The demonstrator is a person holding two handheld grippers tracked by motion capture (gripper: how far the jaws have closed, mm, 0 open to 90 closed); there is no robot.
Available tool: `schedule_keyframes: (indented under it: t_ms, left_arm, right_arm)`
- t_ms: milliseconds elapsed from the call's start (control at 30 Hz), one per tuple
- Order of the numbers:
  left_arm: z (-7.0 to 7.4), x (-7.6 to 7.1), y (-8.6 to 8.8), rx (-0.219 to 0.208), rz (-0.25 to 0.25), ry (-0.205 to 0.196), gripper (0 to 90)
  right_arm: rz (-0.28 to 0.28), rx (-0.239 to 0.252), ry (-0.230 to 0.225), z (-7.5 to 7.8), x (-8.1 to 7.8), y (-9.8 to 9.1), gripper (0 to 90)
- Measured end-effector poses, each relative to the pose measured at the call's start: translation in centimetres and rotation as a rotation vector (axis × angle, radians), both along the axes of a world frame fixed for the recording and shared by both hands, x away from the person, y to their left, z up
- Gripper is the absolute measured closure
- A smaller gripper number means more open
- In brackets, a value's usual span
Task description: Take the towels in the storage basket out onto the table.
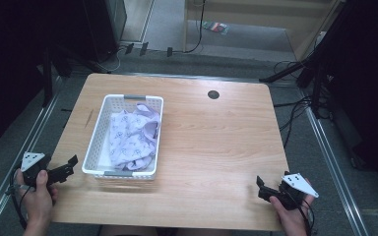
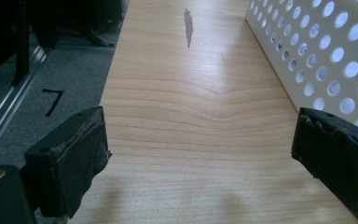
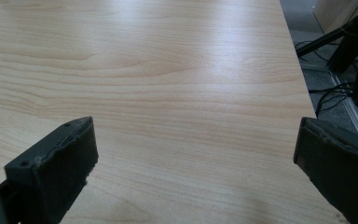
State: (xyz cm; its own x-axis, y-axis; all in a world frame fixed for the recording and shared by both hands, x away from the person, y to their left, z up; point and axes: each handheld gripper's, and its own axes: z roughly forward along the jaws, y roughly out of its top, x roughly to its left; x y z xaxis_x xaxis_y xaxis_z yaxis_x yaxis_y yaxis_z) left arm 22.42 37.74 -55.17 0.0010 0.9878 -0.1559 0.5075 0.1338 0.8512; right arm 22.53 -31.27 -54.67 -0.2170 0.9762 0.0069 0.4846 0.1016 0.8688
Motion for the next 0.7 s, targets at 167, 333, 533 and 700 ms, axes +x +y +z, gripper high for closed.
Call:
schedule_keyframes:
  t_ms: [167, 333, 533, 700]
  left_arm:
    - [0.8, 0.0, 0.9, -0.080, 0.030, -0.005, 3.4]
    - [2.8, -0.4, 1.1, -0.094, 0.038, -0.038, 3.4]
    - [6.0, -0.6, -0.7, -0.088, 0.009, -0.072, 2.4]
    - [7.9, -0.4, -2.7, -0.073, -0.037, -0.082, 0.9]
  right_arm:
    - [-0.002, 0.001, 0.001, 0.0, 0.0, 0.0, 0.0]
    - [0.002, -0.007, 0.001, 0.0, 0.0, 0.0, 0.0]
    - [0.001, -0.009, 0.001, 0.0, 0.1, 0.1, 0.0]
    - [0.000, -0.011, 0.001, 0.0, 0.1, 0.1, 0.0]
